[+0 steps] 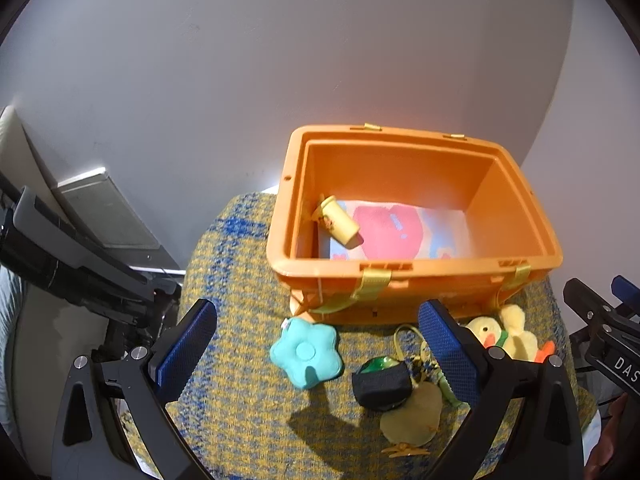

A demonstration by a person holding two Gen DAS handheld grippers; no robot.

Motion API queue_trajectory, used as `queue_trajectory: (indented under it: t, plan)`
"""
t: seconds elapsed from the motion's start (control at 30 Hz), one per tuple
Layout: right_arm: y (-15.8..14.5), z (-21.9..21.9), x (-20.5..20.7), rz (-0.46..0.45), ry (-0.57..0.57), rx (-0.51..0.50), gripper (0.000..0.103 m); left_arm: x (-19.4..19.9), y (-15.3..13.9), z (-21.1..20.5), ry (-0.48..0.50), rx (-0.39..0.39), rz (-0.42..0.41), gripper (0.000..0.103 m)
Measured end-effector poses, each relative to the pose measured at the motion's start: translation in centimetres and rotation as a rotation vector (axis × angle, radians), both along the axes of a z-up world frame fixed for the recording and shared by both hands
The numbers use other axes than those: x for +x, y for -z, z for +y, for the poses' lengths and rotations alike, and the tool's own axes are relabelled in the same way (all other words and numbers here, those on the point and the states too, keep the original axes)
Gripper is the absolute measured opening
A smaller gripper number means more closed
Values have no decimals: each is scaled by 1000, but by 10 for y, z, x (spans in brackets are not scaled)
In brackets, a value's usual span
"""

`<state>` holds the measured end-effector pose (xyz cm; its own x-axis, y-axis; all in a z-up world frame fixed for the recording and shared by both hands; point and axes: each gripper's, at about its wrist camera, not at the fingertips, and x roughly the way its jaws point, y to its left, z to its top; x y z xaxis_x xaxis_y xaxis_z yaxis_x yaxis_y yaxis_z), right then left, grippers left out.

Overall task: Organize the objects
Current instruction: 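Withdraw both open tools from the orange bin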

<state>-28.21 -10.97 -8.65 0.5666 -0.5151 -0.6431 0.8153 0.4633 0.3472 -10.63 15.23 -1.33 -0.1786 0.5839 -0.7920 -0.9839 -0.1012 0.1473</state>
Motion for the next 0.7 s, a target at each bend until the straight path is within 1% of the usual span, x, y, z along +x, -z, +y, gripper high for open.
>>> queue_trajectory:
  t: [0.2,0.27,0.43,0.6,0.7]
  plan:
    - [11,10,0,7,-5,5,93,-3,12,-9,7,-14,7,103]
    - [15,12,0,12,-6,5,93,-3,15,-12,26,-17,12,103]
    - [26,16,-1,23,-1,13,93,-3,25,-19,38,-18,11,103]
    - [44,18,-1,34,3,32,93,1,41,-25,52,-29,18,103]
    - [56,17,0,39,-3,51,93,5,51,-27,77,-33,31,103]
